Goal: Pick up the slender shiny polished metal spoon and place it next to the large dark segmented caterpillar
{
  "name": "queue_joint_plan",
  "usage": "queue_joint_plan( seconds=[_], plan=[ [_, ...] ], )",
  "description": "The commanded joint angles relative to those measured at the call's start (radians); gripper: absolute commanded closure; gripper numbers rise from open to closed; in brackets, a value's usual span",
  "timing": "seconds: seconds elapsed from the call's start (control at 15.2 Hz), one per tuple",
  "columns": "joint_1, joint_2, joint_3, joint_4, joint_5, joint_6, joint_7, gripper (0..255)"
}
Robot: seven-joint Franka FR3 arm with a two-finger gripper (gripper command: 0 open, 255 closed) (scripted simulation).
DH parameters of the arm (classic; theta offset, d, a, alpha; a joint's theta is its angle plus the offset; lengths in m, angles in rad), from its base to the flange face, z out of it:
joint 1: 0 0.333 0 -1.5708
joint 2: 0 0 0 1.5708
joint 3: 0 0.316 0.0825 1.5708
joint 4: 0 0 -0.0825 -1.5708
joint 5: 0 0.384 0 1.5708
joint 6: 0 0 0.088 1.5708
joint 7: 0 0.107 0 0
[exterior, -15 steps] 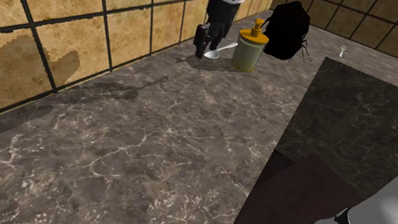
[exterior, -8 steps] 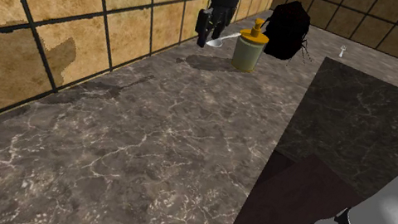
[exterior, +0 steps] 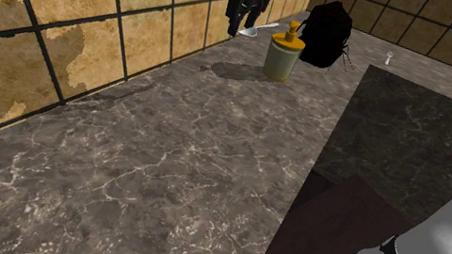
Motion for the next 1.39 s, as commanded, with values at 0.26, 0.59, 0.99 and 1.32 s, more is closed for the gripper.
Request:
queue_joint_plan(
  seconds=[0.26,0.59,0.99,1.32],
  plan=[
    [0.002,0.008,0.002,0.09,-0.002,-0.083,0.001,255],
    [0.004,0.022,0.003,0.175,-0.005,-0.154,0.001,255],
    [0.007,0.049,0.005,0.291,-0.011,-0.244,0.003,255],
    [0.012,0.082,0.008,0.404,-0.019,-0.325,0.006,255]
  ],
)
